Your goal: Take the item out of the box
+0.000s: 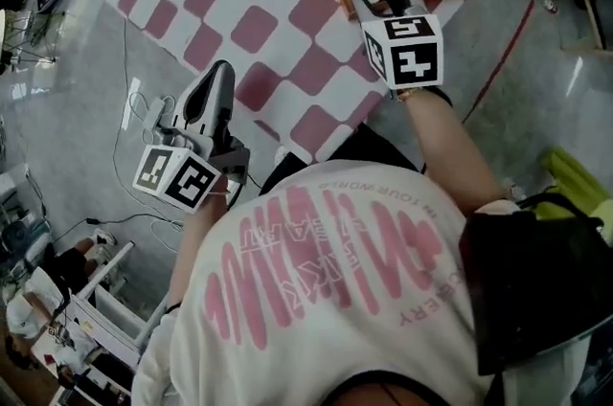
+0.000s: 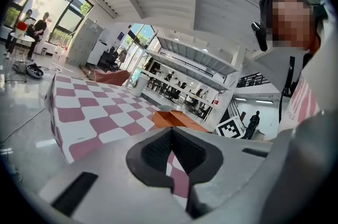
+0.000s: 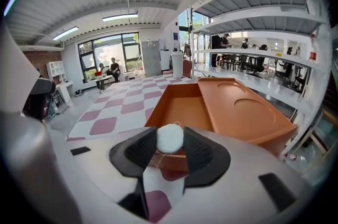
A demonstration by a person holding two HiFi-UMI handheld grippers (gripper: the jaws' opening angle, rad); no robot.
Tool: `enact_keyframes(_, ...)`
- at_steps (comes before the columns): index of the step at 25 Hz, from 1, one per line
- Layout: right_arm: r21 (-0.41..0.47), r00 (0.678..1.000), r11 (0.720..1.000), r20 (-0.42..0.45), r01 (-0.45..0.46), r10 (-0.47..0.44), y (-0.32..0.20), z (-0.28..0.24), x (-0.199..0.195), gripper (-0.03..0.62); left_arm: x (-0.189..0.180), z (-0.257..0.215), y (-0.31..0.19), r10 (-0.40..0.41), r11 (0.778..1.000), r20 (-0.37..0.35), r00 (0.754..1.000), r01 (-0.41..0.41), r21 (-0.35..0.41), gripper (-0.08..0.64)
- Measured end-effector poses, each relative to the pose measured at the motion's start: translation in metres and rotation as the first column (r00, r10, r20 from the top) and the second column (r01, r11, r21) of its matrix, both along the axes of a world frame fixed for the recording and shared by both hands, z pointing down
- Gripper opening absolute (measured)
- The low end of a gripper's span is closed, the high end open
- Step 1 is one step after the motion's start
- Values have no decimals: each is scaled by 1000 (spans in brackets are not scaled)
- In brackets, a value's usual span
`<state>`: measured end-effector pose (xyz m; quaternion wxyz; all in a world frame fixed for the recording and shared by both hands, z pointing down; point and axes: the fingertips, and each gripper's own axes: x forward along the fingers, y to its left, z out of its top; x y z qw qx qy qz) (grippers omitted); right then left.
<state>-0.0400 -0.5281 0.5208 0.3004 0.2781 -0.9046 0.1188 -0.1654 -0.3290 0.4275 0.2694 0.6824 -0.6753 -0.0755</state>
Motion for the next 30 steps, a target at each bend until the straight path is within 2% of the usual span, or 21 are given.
enact_keyframes(6, -1, 1000, 1000, 4, -8, 8, -4, -2, 1, 150, -9, -6, 8, 36, 999, 13, 999, -36, 2, 8)
enact_keyframes(13, 5, 1000, 1000, -9, -13, 13, 0, -2, 2, 149, -11, -24, 20, 54, 997, 26, 998, -56, 51, 8)
enact_keyframes(16, 35, 1000, 999, -17, -19, 19, 3, -2, 5, 147, -15, -34, 26, 42, 997, 32, 999, -45, 68, 8)
enact_keyframes(25, 108, 998, 993, 47, -55, 50, 2, -32, 7, 147, -25, -64, 36, -4, 989, 53, 999, -3, 145, 8)
enact_keyframes(30, 115, 990, 989, 118, -97, 83, 4, -60, 12, 147, -26, -78, 40, 12, 982, 60, 998, -23, 185, 8)
